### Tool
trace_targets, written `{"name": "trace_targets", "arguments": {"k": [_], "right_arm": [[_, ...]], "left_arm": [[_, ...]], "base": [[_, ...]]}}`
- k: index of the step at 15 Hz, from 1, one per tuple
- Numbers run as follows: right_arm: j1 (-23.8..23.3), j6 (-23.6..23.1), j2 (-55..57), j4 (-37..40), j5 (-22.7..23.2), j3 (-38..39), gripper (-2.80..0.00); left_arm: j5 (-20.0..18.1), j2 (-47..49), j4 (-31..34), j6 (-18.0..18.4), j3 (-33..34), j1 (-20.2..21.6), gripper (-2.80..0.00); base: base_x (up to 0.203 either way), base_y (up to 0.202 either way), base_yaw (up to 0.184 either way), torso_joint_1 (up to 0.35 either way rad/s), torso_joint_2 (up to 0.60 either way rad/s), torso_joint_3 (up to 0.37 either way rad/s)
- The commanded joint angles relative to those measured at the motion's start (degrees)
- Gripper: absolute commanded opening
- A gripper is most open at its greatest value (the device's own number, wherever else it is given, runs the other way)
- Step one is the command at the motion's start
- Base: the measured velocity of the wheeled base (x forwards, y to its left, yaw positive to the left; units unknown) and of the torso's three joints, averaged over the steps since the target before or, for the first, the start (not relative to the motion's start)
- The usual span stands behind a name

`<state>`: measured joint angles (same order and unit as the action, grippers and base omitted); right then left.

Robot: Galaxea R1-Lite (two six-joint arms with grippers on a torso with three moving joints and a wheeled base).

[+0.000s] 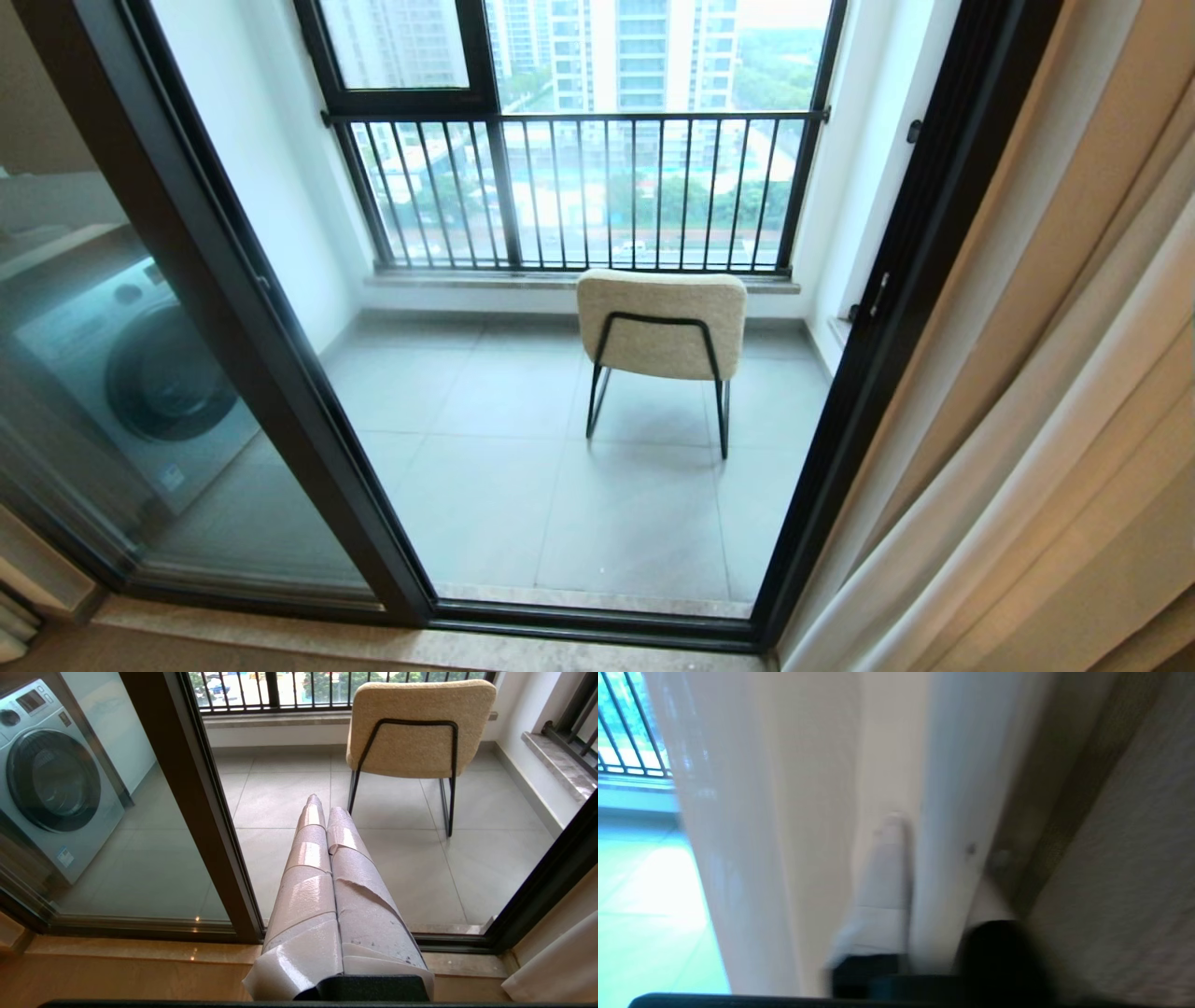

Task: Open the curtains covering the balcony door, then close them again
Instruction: Pull the inner curtains open on both sides

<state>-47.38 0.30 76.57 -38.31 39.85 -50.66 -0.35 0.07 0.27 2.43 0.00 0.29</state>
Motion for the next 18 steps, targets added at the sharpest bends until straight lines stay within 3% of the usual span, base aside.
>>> {"name": "trace_targets", "arguments": {"k": [1, 8, 18], "right_arm": [[0.0, 0.1, -0.7, -0.5, 0.2, 0.0, 0.0], [0.0, 2.5, -7.3, 0.6, 0.5, 2.0, 0.0], [0.2, 2.2, -29.3, 5.8, -0.1, 20.9, 0.0]], "left_arm": [[0.0, 0.0, 0.0, 0.0, 0.0, 0.1, -2.8], [-0.1, 0.0, 0.0, 0.0, 0.0, 0.0, -2.8], [0.0, 0.0, 0.0, 0.0, 0.0, 0.0, -2.8]], "base": [[0.0, 0.0, 0.0, 0.0, 0.0, 0.0], [0.0, 0.0, 0.0, 0.0, 0.0, 0.0], [0.0, 0.0, 0.0, 0.0, 0.0, 0.0]]}}
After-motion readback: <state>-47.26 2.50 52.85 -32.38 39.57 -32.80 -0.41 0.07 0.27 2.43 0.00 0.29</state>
